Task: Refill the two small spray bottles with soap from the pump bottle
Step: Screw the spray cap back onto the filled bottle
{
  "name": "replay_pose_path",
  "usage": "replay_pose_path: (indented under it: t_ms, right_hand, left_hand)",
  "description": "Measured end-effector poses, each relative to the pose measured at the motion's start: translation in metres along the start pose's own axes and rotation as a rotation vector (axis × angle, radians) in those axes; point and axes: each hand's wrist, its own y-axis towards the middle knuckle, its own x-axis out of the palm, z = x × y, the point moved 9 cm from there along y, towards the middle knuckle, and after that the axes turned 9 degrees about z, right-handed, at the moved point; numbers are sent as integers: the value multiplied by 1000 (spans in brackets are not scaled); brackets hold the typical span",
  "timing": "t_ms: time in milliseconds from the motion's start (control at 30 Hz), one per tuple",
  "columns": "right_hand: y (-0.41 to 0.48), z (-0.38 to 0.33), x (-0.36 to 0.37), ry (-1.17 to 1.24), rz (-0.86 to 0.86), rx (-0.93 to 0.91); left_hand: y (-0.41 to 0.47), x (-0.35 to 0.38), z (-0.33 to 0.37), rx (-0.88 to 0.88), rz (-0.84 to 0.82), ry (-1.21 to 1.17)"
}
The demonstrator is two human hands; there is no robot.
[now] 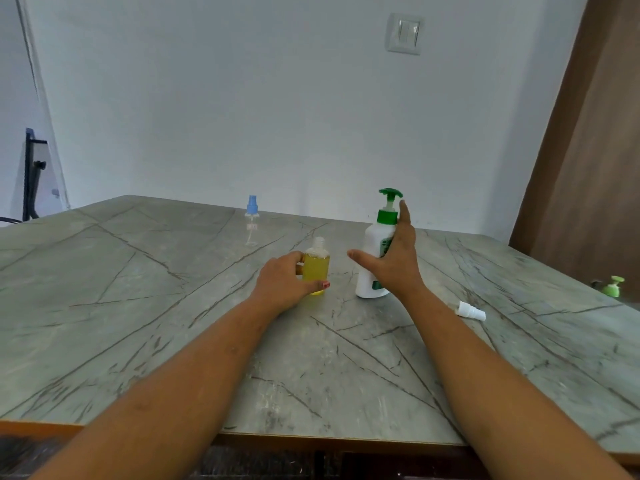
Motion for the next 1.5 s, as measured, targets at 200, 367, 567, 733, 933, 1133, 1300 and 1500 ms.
replay_pose_path:
  t_ms: [200,367,567,733,933,1133,1300,1500]
  right_hand:
    - [-5,13,0,-56,-19,77]
    - [-11,15,-4,-92,-71,170]
    - [-16,23,-48,-43,-153,381]
    - [-25,24,-119,-314,-174,310]
    - [-62,45,-125,-736,-530,333]
    - [-62,26,-113,-698,-509,285]
    - [-37,-31,-112,-384,-381,230]
    - [1,-93,-85,-102,-246,122]
  left_hand:
    - [-2,-1,3,23,-9,28]
    - [-3,-1,5,20,-24,33]
    - [-4,1,5,38,-44,-35]
    - [-7,3,10,65,-50,-68]
    - [-16,1,18,65,-67,-80]
    - [-20,-6,20,43,-58,-149]
    - [-19,-6,21,46,-47,-176]
    - [-15,-8,21,64,-16,-178]
